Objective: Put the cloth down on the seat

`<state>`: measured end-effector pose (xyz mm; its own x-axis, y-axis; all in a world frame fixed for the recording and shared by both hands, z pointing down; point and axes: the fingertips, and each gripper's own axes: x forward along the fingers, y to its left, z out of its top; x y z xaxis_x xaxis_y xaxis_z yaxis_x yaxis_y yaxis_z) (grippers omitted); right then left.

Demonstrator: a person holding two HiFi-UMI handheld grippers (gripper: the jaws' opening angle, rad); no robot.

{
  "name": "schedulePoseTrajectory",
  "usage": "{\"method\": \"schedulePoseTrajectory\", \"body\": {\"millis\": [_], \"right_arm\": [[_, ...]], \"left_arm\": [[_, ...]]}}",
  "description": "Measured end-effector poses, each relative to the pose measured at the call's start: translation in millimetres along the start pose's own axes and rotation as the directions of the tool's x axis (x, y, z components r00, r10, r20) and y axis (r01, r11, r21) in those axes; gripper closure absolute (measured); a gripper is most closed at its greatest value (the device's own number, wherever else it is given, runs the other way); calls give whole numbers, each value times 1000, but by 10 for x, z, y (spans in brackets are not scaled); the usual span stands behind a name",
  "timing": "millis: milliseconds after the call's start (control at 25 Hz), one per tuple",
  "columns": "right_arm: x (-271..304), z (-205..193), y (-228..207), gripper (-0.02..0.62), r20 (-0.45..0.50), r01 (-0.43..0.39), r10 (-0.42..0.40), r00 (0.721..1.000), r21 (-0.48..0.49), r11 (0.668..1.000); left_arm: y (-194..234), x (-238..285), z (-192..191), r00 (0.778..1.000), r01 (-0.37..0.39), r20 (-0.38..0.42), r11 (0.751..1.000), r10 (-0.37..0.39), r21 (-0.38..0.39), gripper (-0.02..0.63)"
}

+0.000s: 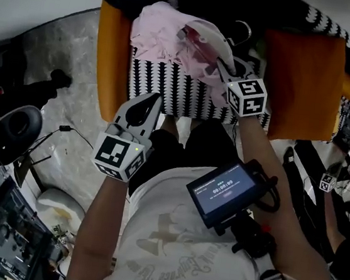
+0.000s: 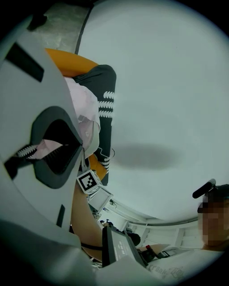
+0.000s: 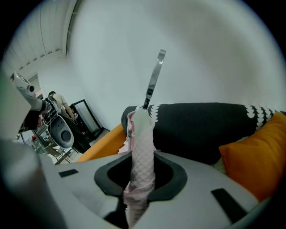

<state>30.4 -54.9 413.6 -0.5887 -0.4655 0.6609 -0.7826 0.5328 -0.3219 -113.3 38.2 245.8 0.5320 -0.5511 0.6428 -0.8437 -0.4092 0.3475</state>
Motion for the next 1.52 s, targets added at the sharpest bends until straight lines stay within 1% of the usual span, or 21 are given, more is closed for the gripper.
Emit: {"method": "schedulePoseTrajectory", "body": {"millis": [200,400,600,800,960,1120,1240,1520], "right_arm": [[130,-303,-112,506,-40,-5,7,999,38,999],[252,-509,-198,506,-72,-7,11,997,58,998],[309,-739,-260,506,-113,-18,27,993,83,996],[415,-848,-366,506,-115,-26,38,993,101,995],[504,-978,-400,506,-122,-46,63,991,136,990],[594,-1078,-446,506,-127,-63,87,988,187,980],[681,-1184,-455,506,-130,-82,116,985,242,967],[952,-1614,-493,506,-143,-103,158,977,331,938]], "left_arm": [[-45,185,-275,999,21,-39,999,-23,-48,594],[-156,316,-517,995,50,-80,996,-55,-72,594],[-233,390,-642,993,58,-100,993,-68,-102,594],[-254,478,-738,991,59,-110,992,-71,-114,594],[-309,500,-854,988,58,-135,990,-75,-131,594],[-363,514,-950,985,54,-157,987,-78,-153,594],[-363,524,-1032,982,47,-174,984,-77,-169,594],[-281,649,-1326,978,29,-199,982,-66,-185,594]]}}
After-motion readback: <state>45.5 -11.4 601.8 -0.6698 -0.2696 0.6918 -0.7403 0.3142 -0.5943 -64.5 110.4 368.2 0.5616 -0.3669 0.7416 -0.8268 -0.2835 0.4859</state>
